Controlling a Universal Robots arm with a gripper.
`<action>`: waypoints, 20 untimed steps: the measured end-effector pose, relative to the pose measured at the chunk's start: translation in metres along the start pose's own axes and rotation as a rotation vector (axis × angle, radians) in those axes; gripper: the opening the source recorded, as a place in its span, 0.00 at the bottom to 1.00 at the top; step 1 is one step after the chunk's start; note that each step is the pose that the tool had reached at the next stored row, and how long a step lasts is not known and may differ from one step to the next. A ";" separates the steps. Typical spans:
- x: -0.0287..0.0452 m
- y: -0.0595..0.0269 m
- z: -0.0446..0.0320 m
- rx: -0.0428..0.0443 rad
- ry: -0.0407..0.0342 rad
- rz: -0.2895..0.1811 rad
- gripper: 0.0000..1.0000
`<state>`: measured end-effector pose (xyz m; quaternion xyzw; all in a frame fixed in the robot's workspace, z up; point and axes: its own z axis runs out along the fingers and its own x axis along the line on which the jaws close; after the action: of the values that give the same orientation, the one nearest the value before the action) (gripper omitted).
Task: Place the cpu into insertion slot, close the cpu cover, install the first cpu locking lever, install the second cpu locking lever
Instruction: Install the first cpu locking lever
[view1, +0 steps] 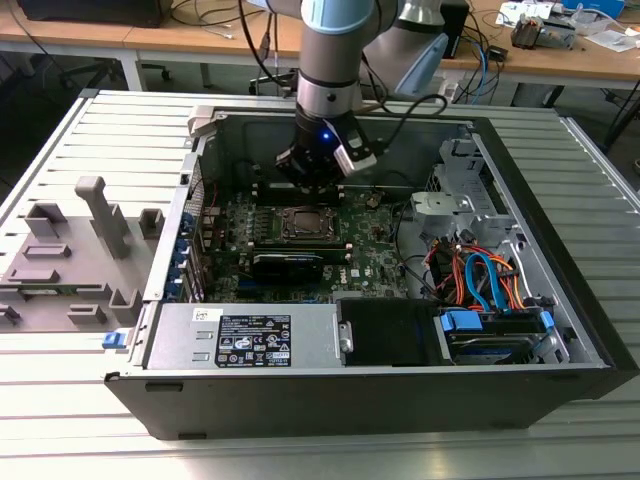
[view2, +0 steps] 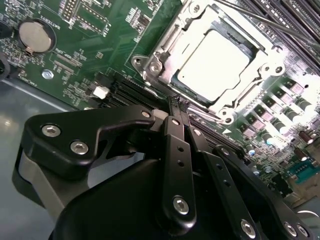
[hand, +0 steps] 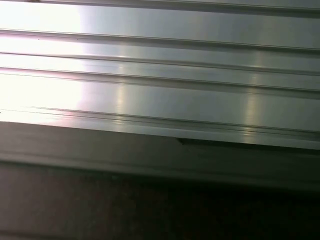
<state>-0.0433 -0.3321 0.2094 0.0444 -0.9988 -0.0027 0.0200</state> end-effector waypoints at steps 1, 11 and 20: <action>-0.0008 -0.0001 0.0000 0.0000 0.0000 0.000 0.11; -0.0074 -0.0006 0.0029 0.0000 0.0001 0.000 0.11; -0.0073 -0.0078 0.0049 0.0003 0.0004 0.000 0.11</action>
<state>-0.0355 -0.3392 0.2042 0.0443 -0.9988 -0.0026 0.0202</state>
